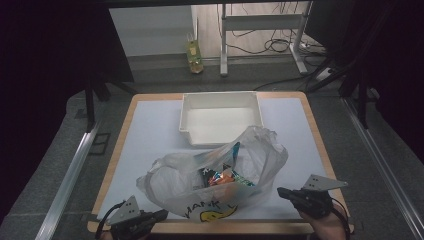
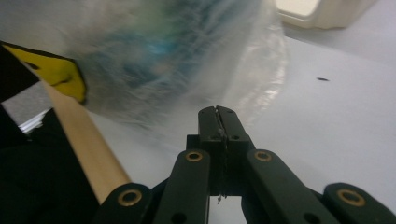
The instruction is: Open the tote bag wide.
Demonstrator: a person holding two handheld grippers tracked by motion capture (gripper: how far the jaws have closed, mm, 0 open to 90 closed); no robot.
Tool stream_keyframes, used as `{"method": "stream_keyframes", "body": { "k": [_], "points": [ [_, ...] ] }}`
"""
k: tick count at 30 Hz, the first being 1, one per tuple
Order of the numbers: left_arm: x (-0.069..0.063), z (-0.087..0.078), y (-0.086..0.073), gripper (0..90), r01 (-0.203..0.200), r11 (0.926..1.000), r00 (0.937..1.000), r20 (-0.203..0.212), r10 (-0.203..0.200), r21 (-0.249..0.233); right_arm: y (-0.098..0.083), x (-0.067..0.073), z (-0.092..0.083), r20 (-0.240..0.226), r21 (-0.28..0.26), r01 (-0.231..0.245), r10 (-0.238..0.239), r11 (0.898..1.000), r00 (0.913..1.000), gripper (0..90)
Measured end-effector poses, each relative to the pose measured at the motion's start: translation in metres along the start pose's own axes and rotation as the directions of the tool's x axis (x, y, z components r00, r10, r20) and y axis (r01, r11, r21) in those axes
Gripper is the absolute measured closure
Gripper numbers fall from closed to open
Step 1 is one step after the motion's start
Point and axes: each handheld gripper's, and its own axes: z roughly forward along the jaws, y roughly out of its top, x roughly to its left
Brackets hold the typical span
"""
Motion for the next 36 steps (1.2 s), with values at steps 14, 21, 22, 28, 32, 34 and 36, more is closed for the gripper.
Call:
{"method": "stream_keyframes", "body": {
  "k": [14, 21, 22, 28, 32, 34, 36],
  "points": [
    [-0.030, 0.019, 0.023, 89.1, -0.106, 0.9929, 0.9825, 0.148, 0.113, -0.053, 0.014, 0.029, 0.005, -0.136, -0.039, 0.013, -0.018, 0.999, 0.9905, 89.3],
    [-0.022, 0.032, 0.044, 89.2, -0.117, 0.9907, 0.9922, 0.033, 0.120, -0.069, 0.025, 0.028, 0.013, -0.143, -0.075, 0.019, -0.029, 0.997, 0.9893, 89.3],
    [-0.020, 0.034, 0.047, 89.2, -0.110, 0.9913, 0.9934, 0.024, 0.112, -0.072, 0.027, 0.026, 0.014, -0.136, -0.081, 0.022, -0.033, 0.996, 0.9901, 89.3],
    [-0.008, 0.043, 0.060, 89.1, -0.104, 0.9910, 0.9946, -0.013, 0.103, -0.085, 0.034, 0.019, 0.018, -0.116, -0.092, 0.030, -0.041, 0.995, 0.9925, 89.2],
    [0.006, 0.055, 0.067, 89.1, -0.091, 0.9944, 0.9944, -0.059, 0.088, -0.055, 0.038, 0.008, 0.029, -0.108, -0.087, 0.010, -0.019, 0.996, 0.9940, 89.2],
    [0.015, 0.060, 0.067, 89.1, -0.075, 0.9963, 0.9940, -0.083, 0.071, -0.043, 0.038, 0.004, 0.032, -0.107, -0.084, -0.002, -0.007, 0.996, 0.9942, 89.2],
    [0.019, 0.063, 0.066, 89.1, -0.059, 0.9976, 0.9947, -0.086, 0.055, -0.037, 0.039, -0.001, 0.036, -0.106, -0.079, -0.017, 0.008, 0.997, 0.9943, 89.2]
  ]
}}
